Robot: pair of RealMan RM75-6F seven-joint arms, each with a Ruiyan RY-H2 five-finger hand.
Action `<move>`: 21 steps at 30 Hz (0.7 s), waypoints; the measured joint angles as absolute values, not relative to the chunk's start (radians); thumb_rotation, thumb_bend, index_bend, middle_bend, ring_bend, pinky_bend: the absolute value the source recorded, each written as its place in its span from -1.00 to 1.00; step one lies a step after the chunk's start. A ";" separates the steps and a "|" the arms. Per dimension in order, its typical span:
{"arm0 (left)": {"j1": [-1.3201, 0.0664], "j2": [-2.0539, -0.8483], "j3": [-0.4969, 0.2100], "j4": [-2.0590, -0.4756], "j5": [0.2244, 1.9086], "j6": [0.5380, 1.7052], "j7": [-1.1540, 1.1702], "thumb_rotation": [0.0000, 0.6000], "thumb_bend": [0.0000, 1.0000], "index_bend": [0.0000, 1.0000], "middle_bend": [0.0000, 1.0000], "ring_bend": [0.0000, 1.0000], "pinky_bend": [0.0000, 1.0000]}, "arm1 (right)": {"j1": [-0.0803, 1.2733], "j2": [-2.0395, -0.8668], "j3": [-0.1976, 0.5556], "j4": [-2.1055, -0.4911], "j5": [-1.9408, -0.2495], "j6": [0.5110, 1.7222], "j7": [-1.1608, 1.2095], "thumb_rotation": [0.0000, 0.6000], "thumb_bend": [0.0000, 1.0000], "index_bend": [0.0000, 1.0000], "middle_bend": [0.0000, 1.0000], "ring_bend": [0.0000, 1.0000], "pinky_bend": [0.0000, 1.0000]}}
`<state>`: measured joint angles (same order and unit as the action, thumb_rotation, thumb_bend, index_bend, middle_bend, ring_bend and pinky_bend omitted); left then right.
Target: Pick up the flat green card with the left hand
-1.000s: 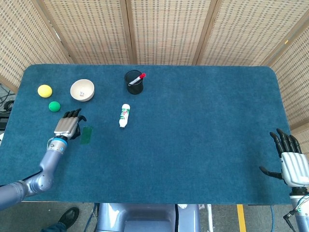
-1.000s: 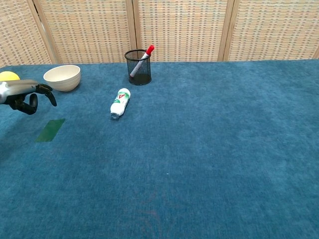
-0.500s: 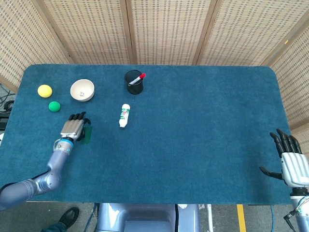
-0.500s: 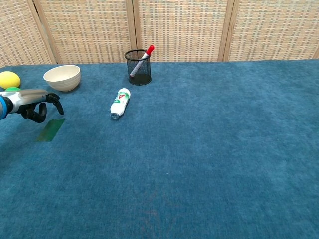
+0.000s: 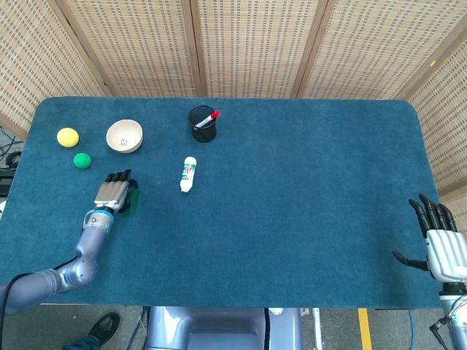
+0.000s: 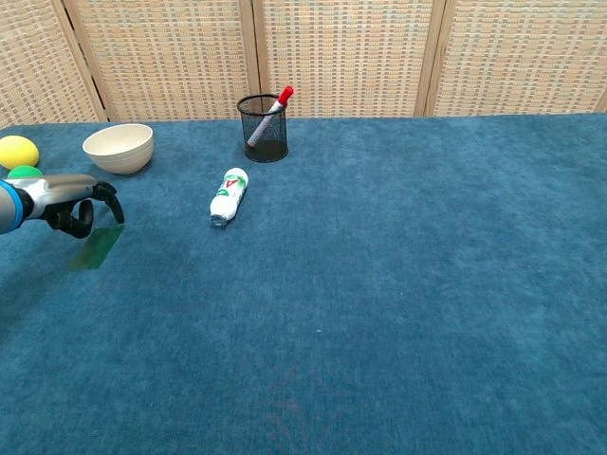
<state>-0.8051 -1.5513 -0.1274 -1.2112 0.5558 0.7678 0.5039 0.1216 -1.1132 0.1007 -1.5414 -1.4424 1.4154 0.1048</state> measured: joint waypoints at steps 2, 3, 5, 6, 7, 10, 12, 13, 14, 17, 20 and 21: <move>-0.806 -1.549 -0.125 -1.213 0.550 0.768 0.507 1.00 1.00 -0.36 -1.00 -1.00 -1.00 | 0.122 -1.113 0.101 -1.541 -1.442 1.415 0.106 1.00 -1.00 -1.00 -1.00 -1.00 -1.00; -0.807 -1.548 -0.123 -1.215 0.547 0.767 0.508 1.00 1.00 -0.32 -1.00 -1.00 -1.00 | 0.121 -1.113 0.101 -1.542 -1.442 1.415 0.107 1.00 -1.00 -1.00 -1.00 -1.00 -1.00; -0.808 -1.543 -0.121 -1.222 0.543 0.767 0.511 1.00 1.00 -0.27 -1.00 -1.00 -1.00 | 0.121 -1.113 0.101 -1.542 -1.442 1.415 0.108 1.00 -1.00 -1.00 -1.00 -1.00 -1.00; -0.808 -1.540 -0.119 -1.226 0.542 0.767 0.512 1.00 1.00 -0.26 -1.00 -1.00 -1.00 | 0.121 -1.113 0.101 -1.542 -1.441 1.415 0.108 1.00 -1.00 -1.00 -1.00 -1.00 -1.00; -0.808 -1.538 -0.118 -1.231 0.540 0.769 0.514 1.00 1.00 -0.25 -1.00 -1.00 -1.00 | 0.121 -1.112 0.101 -1.542 -1.441 1.414 0.108 1.00 -1.00 -1.00 -1.00 -1.00 -1.00; -0.809 -1.532 -0.112 -1.247 0.526 0.792 0.533 1.00 1.00 -0.24 -1.00 -1.00 -1.00 | 0.122 -1.112 0.101 -1.543 -1.440 1.413 0.109 1.00 -1.00 -1.00 -1.00 -1.00 -1.00; -0.811 -1.529 -0.107 -1.258 0.512 0.811 0.553 1.00 1.00 -0.23 -1.00 -1.00 -1.00 | 0.122 -1.112 0.101 -1.544 -1.439 1.412 0.109 1.00 -1.00 -1.00 -1.00 -1.00 -1.00; -0.813 -1.527 -0.106 -1.264 0.504 0.815 0.561 1.00 1.00 -0.22 -1.00 -1.00 -1.00 | 0.122 -1.111 0.101 -1.544 -1.439 1.412 0.109 1.00 -1.00 -1.00 -1.00 -1.00 -1.00; -0.815 -1.524 -0.105 -1.272 0.491 0.817 0.568 1.00 1.00 -0.22 -1.00 -1.00 -1.00 | 0.121 -1.111 0.101 -1.544 -1.439 1.413 0.109 1.00 -1.00 -1.00 -1.00 -1.00 -1.00; -0.819 -1.511 -0.104 -1.301 0.472 0.820 0.578 1.00 1.00 -0.22 -1.00 -1.00 -1.00 | 0.122 -1.111 0.101 -1.545 -1.438 1.412 0.109 1.00 -1.00 -1.00 -1.00 -1.00 -1.00; -0.821 -1.495 -0.104 -1.325 0.470 0.826 0.578 1.00 1.00 -0.22 -1.00 -1.00 -1.00 | 0.122 -1.111 0.100 -1.546 -1.438 1.411 0.107 1.00 -1.00 -1.00 -1.00 -1.00 -1.00; -0.821 -1.492 -0.103 -1.329 0.469 0.827 0.578 1.00 1.00 -0.22 -1.00 -1.00 -1.00 | 0.122 -1.111 0.100 -1.547 -1.438 1.411 0.107 1.00 -1.00 -1.00 -1.00 -1.00 -1.00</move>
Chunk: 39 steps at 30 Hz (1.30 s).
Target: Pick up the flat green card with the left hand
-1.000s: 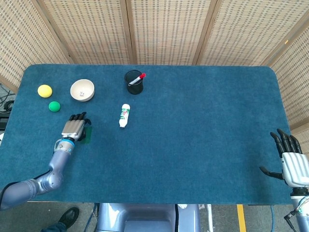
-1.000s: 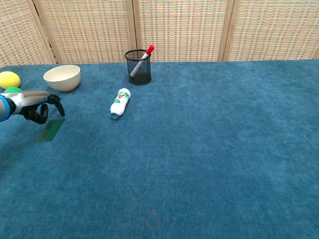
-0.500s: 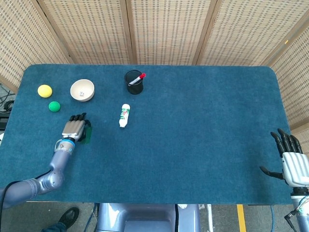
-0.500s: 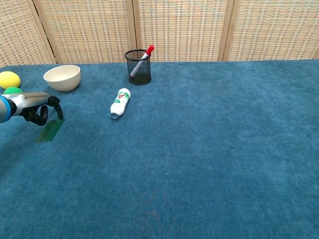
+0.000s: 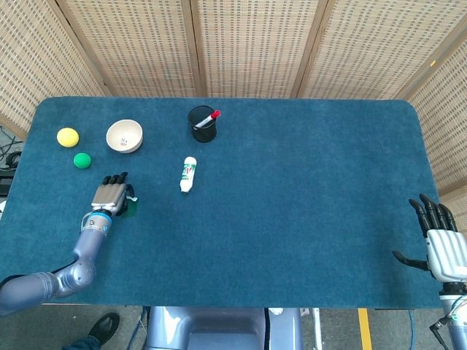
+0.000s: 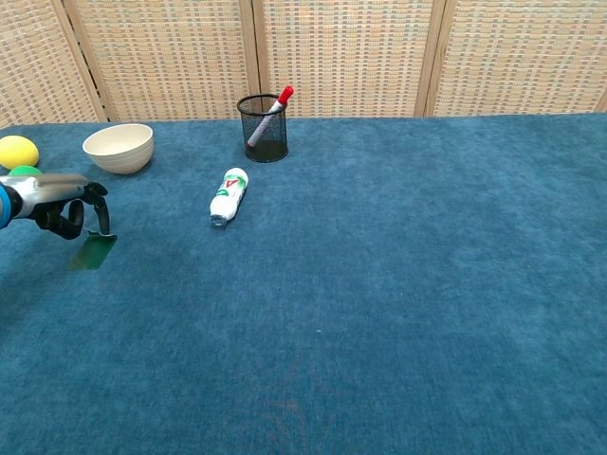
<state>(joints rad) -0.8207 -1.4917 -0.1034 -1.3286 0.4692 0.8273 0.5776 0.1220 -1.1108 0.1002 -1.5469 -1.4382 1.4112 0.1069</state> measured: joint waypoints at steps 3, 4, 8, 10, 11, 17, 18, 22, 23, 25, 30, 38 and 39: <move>-0.821 -1.486 -0.101 -1.333 0.470 0.828 0.575 1.00 0.92 -0.22 -1.00 -1.00 -1.00 | 0.122 -1.111 0.100 -1.548 -1.438 1.412 0.106 1.00 -1.00 -1.00 -1.00 -1.00 -1.00; -0.820 -1.485 -0.101 -1.333 0.471 0.829 0.573 1.00 0.87 -0.22 -1.00 -1.00 -1.00 | 0.122 -1.111 0.100 -1.548 -1.438 1.412 0.106 1.00 -1.00 -1.00 -1.00 -1.00 -1.00; -0.816 -1.484 -0.104 -1.328 0.485 0.828 0.554 1.00 0.54 -0.22 -1.00 -1.00 -1.00 | 0.122 -1.111 0.100 -1.549 -1.438 1.410 0.104 1.00 -1.00 -1.00 -1.00 -1.00 -1.00; -0.815 -1.484 -0.104 -1.321 0.490 0.825 0.548 1.00 0.43 -0.22 -1.00 -1.00 -1.00 | 0.123 -1.111 0.099 -1.549 -1.437 1.409 0.104 1.00 -1.00 -1.00 -1.00 -1.00 -1.00; -0.815 -1.485 -0.103 -1.316 0.491 0.823 0.548 1.00 0.34 -0.22 -1.00 -1.00 -1.00 | 0.123 -1.111 0.099 -1.549 -1.437 1.409 0.103 1.00 -1.00 -1.00 -1.00 -1.00 -1.00; -0.823 -1.505 -0.099 -1.280 0.492 0.817 0.554 1.00 0.15 -0.22 -1.00 -1.00 -1.00 | 0.124 -1.111 0.099 -1.549 -1.435 1.406 0.102 1.00 -1.00 -1.00 -1.00 -1.00 -1.00; -0.825 -1.509 -0.099 -1.274 0.491 0.817 0.556 1.00 0.14 -0.22 -1.00 -1.00 -1.00 | 0.123 -1.111 0.099 -1.549 -1.435 1.406 0.103 1.00 -1.00 -1.00 -1.00 -1.00 -1.00; -0.830 -1.520 -0.098 -1.261 0.487 0.821 0.565 1.00 0.08 -0.22 -1.00 -1.00 -1.00 | 0.123 -1.111 0.099 -1.548 -1.436 1.406 0.105 1.00 -1.00 -1.00 -1.00 -1.00 -1.00; -0.831 -1.523 -0.097 -1.258 0.486 0.823 0.567 1.00 0.08 -0.22 -1.00 -1.00 -1.00 | 0.123 -1.111 0.098 -1.548 -1.436 1.406 0.105 1.00 -1.00 -1.00 -1.00 -1.00 -1.00; -0.832 -1.528 -0.098 -1.251 0.484 0.823 0.569 1.00 0.08 -0.22 -1.00 -1.00 -1.00 | 0.123 -1.111 0.098 -1.548 -1.437 1.406 0.106 1.00 -1.00 -1.00 -1.00 -1.00 -1.00; -0.834 -1.546 -0.101 -1.228 0.490 0.829 0.570 1.00 0.08 -0.22 -1.00 -1.00 -1.00 | 0.123 -1.110 0.099 -1.548 -1.436 1.406 0.108 1.00 -1.00 -1.00 -1.00 -1.00 -1.00; -0.829 -1.584 -0.112 -1.185 0.530 0.843 0.549 1.00 0.08 -0.10 -1.00 -1.00 -1.00 | 0.124 -1.110 0.097 -1.546 -1.436 1.403 0.113 1.00 -1.00 -1.00 -1.00 -1.00 -1.00; -0.828 -1.590 -0.113 -1.179 0.537 0.846 0.546 1.00 0.08 -0.07 -1.00 -1.00 -1.00 | 0.124 -1.110 0.098 -1.546 -1.436 1.404 0.114 1.00 -1.00 -1.00 -1.00 -1.00 -1.00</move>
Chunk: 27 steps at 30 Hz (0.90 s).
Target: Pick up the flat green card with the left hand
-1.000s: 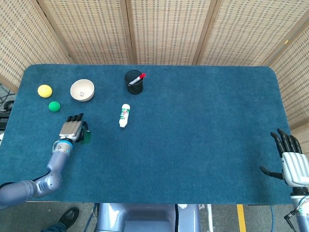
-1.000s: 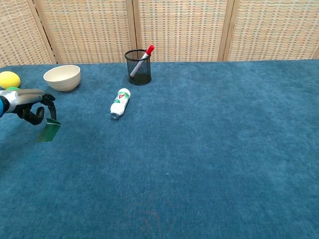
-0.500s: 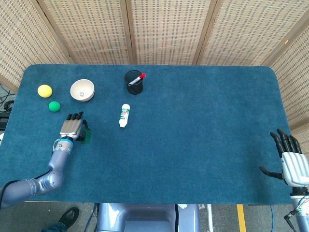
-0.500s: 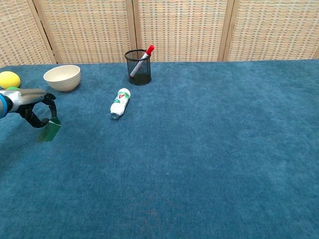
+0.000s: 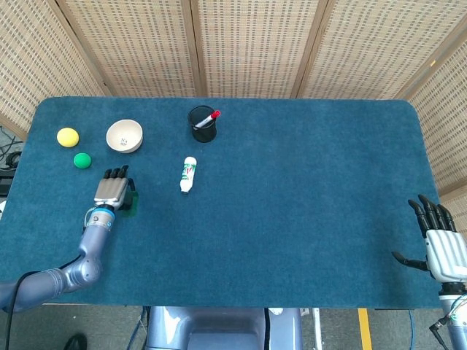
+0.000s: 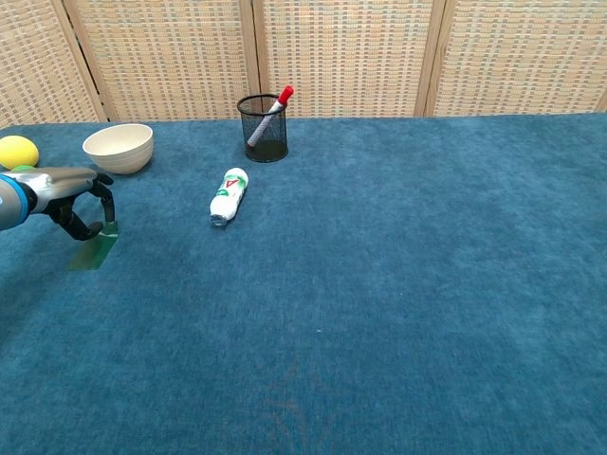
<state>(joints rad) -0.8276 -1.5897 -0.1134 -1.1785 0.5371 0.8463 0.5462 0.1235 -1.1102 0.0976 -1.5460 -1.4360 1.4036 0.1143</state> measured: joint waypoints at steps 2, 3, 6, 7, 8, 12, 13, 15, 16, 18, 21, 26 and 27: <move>-0.825 -1.603 -0.118 -1.166 0.550 0.854 0.542 1.00 0.08 -0.03 -1.00 -1.00 -1.00 | 0.123 -1.110 0.098 -1.546 -1.436 1.404 0.117 1.00 -1.00 -1.00 -1.00 -1.00 -1.00; -0.824 -1.606 -0.120 -1.163 0.555 0.856 0.541 1.00 0.08 -0.01 -1.00 -1.00 -1.00 | 0.123 -1.109 0.098 -1.547 -1.436 1.404 0.119 1.00 -1.00 -1.00 -1.00 -1.00 -1.00; -0.820 -1.616 -0.123 -1.154 0.567 0.866 0.540 1.00 0.08 0.00 -1.00 -1.00 -1.00 | 0.123 -1.107 0.098 -1.547 -1.435 1.403 0.123 1.00 -1.00 -1.00 -1.00 -1.00 -1.00; -0.819 -1.618 -0.124 -1.152 0.569 0.867 0.539 1.00 0.08 0.00 -1.00 -1.00 -1.00 | 0.124 -1.107 0.098 -1.547 -1.435 1.403 0.124 1.00 -1.00 -1.00 -1.00 -1.00 -1.00; -0.817 -1.621 -0.125 -1.150 0.572 0.868 0.539 1.00 0.08 0.00 -1.00 -1.00 -1.00 | 0.124 -1.107 0.099 -1.548 -1.435 1.402 0.125 1.00 -1.00 -1.00 -1.00 -1.00 -1.00; -0.812 -1.628 -0.126 -1.143 0.586 0.870 0.541 1.00 0.08 0.01 -1.00 -1.00 -1.00 | 0.124 -1.104 0.100 -1.549 -1.433 1.400 0.127 1.00 -1.00 -1.00 -1.00 -1.00 -1.00; -0.811 -1.629 -0.125 -1.142 0.588 0.870 0.543 1.00 0.08 0.01 -1.00 -1.00 -1.00 | 0.124 -1.104 0.100 -1.550 -1.433 1.400 0.128 1.00 -1.00 -1.00 -1.00 -1.00 -1.00; -0.807 -1.630 -0.125 -1.142 0.591 0.867 0.544 1.00 0.08 0.00 -1.00 -1.00 -1.00 | 0.124 -1.103 0.099 -1.551 -1.433 1.399 0.130 1.00 -1.00 -1.00 -1.00 -1.00 -1.00; -0.806 -1.631 -0.126 -1.141 0.593 0.866 0.546 1.00 0.08 0.00 -1.00 -1.00 -1.00 | 0.124 -1.103 0.099 -1.551 -1.433 1.399 0.131 1.00 -1.00 -1.00 -1.00 -1.00 -1.00; -0.804 -1.633 -0.127 -1.139 0.595 0.865 0.549 1.00 0.08 0.00 -1.00 -1.00 -1.00 | 0.125 -1.103 0.099 -1.551 -1.433 1.397 0.132 1.00 -1.00 -1.00 -1.00 -1.00 -1.00; -0.801 -1.638 -0.130 -1.131 0.599 0.867 0.550 1.00 0.08 0.00 -1.00 -1.00 -1.00 | 0.125 -1.103 0.098 -1.551 -1.434 1.398 0.134 1.00 -1.00 -1.00 -1.00 -1.00 -1.00; -0.794 -1.650 -0.136 -1.114 0.619 0.869 0.540 1.00 0.08 0.01 -1.00 -1.00 -1.00 | 0.125 -1.103 0.099 -1.551 -1.434 1.398 0.136 1.00 -1.00 -1.00 -1.00 -1.00 -1.00; -0.792 -1.652 -0.137 -1.112 0.622 0.869 0.538 1.00 0.08 0.01 -1.00 -1.00 -1.00 | 0.125 -1.102 0.099 -1.551 -1.433 1.398 0.136 1.00 -1.00 -1.00 -1.00 -1.00 -1.00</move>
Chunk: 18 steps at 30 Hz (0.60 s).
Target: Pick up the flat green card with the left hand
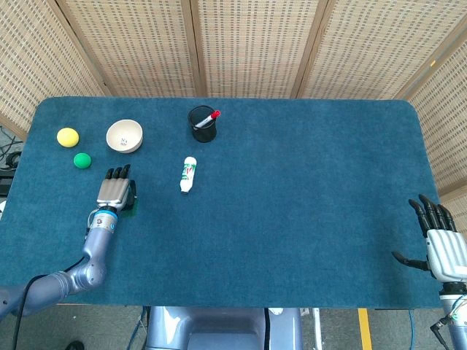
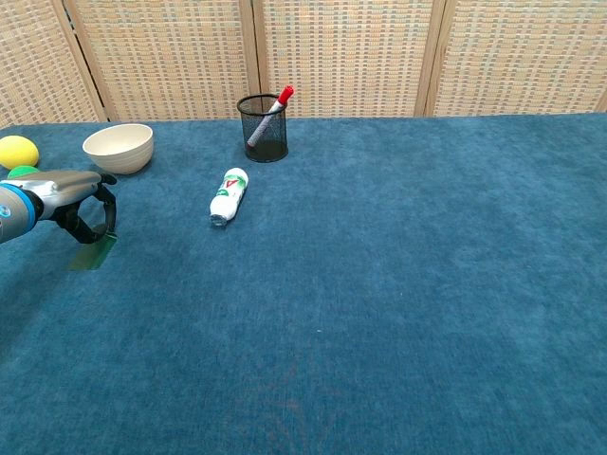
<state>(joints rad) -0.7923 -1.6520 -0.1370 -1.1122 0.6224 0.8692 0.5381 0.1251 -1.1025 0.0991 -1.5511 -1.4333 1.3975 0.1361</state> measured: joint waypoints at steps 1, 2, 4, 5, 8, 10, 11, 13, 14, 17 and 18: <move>-0.791 -1.653 -0.138 -1.110 0.626 0.869 0.535 1.00 0.08 0.01 -1.00 -1.00 -1.00 | 0.125 -1.102 0.099 -1.551 -1.433 1.397 0.136 1.00 -1.00 -1.00 -1.00 -1.00 -1.00; -0.790 -1.655 -0.140 -1.109 0.630 0.869 0.532 1.00 0.08 0.01 -1.00 -1.00 -1.00 | 0.125 -1.102 0.099 -1.551 -1.433 1.397 0.137 1.00 -1.00 -1.00 -1.00 -1.00 -1.00; -0.788 -1.655 -0.142 -1.107 0.637 0.869 0.527 1.00 0.08 -0.04 -1.00 -1.00 -1.00 | 0.125 -1.101 0.099 -1.552 -1.432 1.396 0.138 1.00 -1.00 -1.00 -1.00 -1.00 -1.00; -0.786 -1.655 -0.142 -1.107 0.645 0.869 0.524 1.00 0.08 -0.08 -1.00 -1.00 -1.00 | 0.125 -1.101 0.099 -1.552 -1.431 1.396 0.138 1.00 -1.00 -1.00 -1.00 -1.00 -1.00; -0.779 -1.650 -0.145 -1.114 0.663 0.868 0.513 1.00 0.08 -0.15 -1.00 -1.00 -1.00 | 0.126 -1.101 0.099 -1.552 -1.431 1.394 0.139 1.00 -1.00 -1.00 -1.00 -1.00 -1.00; -0.777 -1.647 -0.147 -1.116 0.664 0.866 0.515 1.00 0.07 -0.15 -1.00 -1.00 -1.00 | 0.126 -1.101 0.099 -1.553 -1.431 1.394 0.140 1.00 -1.00 -1.00 -1.00 -1.00 -1.00; -0.776 -1.646 -0.147 -1.116 0.662 0.864 0.518 1.00 0.07 -0.15 -1.00 -1.00 -1.00 | 0.126 -1.100 0.099 -1.553 -1.431 1.394 0.140 1.00 -1.00 -1.00 -1.00 -1.00 -1.00; -0.775 -1.646 -0.148 -1.115 0.659 0.860 0.521 1.00 0.08 -0.15 -1.00 -1.00 -1.00 | 0.126 -1.100 0.099 -1.554 -1.431 1.395 0.140 1.00 -1.00 -1.00 -1.00 -1.00 -1.00; -0.774 -1.647 -0.149 -1.112 0.657 0.857 0.524 1.00 0.08 -0.15 -1.00 -1.00 -1.00 | 0.125 -1.099 0.099 -1.554 -1.431 1.395 0.141 1.00 -1.00 -1.00 -1.00 -1.00 -1.00; -0.772 -1.651 -0.151 -1.106 0.655 0.853 0.525 1.00 0.08 -0.15 -1.00 -1.00 -1.00 | 0.126 -1.099 0.099 -1.555 -1.431 1.394 0.141 1.00 -1.00 -1.00 -1.00 -1.00 -1.00; -0.772 -1.652 -0.152 -1.104 0.654 0.852 0.526 1.00 0.08 -0.15 -1.00 -1.00 -1.00 | 0.126 -1.099 0.099 -1.555 -1.431 1.394 0.141 1.00 -1.00 -1.00 -1.00 -1.00 -1.00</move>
